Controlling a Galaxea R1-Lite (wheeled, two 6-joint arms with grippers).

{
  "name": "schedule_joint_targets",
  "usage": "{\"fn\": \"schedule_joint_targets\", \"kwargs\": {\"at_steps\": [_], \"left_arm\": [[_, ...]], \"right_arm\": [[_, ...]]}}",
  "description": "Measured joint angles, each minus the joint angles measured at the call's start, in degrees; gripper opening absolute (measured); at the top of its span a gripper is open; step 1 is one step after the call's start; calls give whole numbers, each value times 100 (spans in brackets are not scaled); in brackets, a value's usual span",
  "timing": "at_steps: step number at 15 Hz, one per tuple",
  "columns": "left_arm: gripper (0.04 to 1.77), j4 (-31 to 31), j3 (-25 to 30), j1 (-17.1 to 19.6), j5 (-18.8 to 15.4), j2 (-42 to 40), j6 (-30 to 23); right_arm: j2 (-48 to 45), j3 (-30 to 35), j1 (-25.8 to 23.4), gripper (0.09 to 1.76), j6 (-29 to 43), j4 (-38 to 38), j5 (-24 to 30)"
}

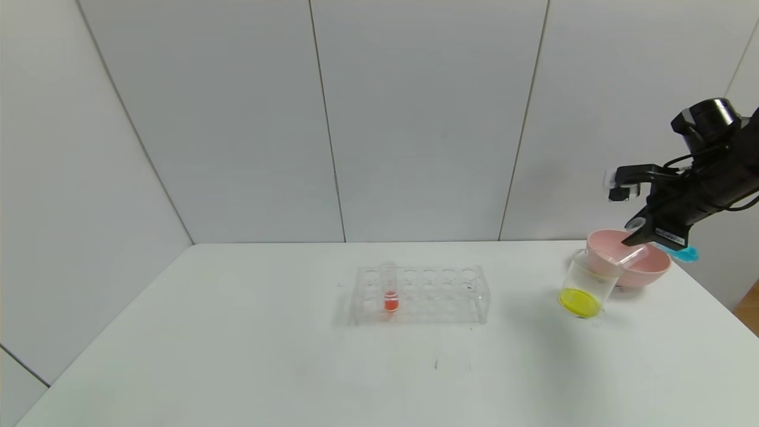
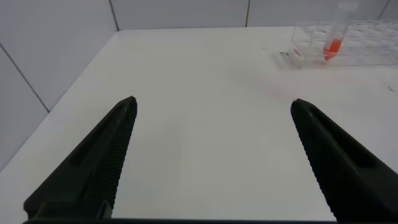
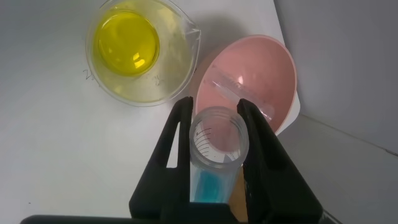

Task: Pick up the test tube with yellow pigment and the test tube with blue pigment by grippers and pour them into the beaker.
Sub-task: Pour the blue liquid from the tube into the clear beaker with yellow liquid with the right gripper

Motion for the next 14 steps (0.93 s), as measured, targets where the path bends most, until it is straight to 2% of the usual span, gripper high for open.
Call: {"fn": "schedule_joint_targets", "kwargs": {"at_steps": [5,14], "left_arm": [[176,2,0,0,0,0,2],[176,0,0,0,0,0,0]], "right_arm": [[90,0,188,54,-74,7,-421],[143,0,310,54,-228,172,-689]]}}
